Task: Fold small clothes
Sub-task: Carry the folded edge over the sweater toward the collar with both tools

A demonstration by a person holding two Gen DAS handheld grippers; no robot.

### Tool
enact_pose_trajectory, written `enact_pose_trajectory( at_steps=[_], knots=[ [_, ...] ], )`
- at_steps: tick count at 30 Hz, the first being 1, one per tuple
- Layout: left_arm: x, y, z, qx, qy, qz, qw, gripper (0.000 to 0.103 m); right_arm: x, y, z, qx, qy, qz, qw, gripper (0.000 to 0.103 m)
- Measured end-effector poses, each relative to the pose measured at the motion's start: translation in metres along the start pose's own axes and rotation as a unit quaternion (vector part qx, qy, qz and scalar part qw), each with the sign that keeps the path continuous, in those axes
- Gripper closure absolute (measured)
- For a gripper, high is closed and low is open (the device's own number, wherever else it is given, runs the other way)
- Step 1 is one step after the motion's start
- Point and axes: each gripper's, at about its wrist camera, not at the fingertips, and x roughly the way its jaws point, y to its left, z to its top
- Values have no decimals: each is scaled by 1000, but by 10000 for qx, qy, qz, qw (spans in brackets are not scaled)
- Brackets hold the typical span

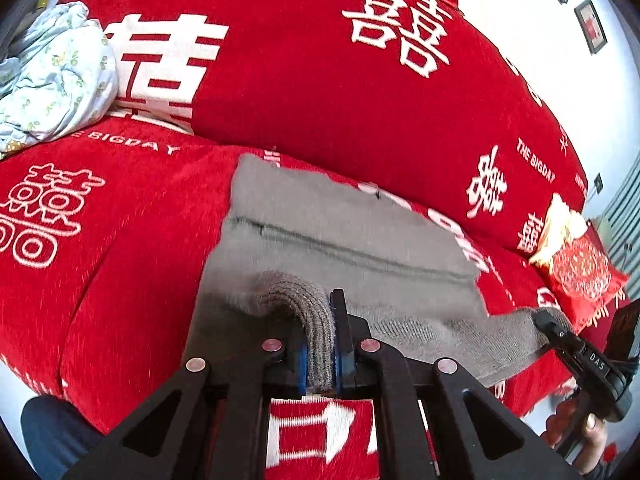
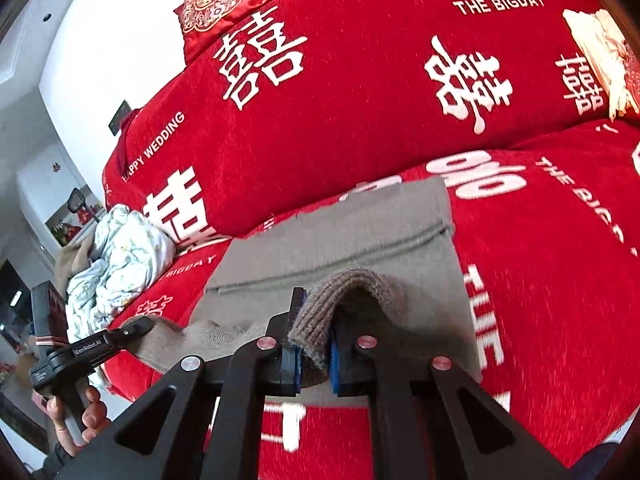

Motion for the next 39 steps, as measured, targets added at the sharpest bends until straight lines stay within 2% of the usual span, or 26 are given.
enact_pose_trajectory(
  at_steps=[5,20,39],
  knots=[
    [12,-2,17,-23,-59,65,10000,93,15,-1,20,-26,-9,-78,10000,93],
    [50,-5,50,-159,48,176,9997,93,60,-19,45,185,132,-394,9990,93],
    [83,-14,96,-166,126,366,9991,93,102,-19,88,272,143,-666,9973,93]
  ],
)
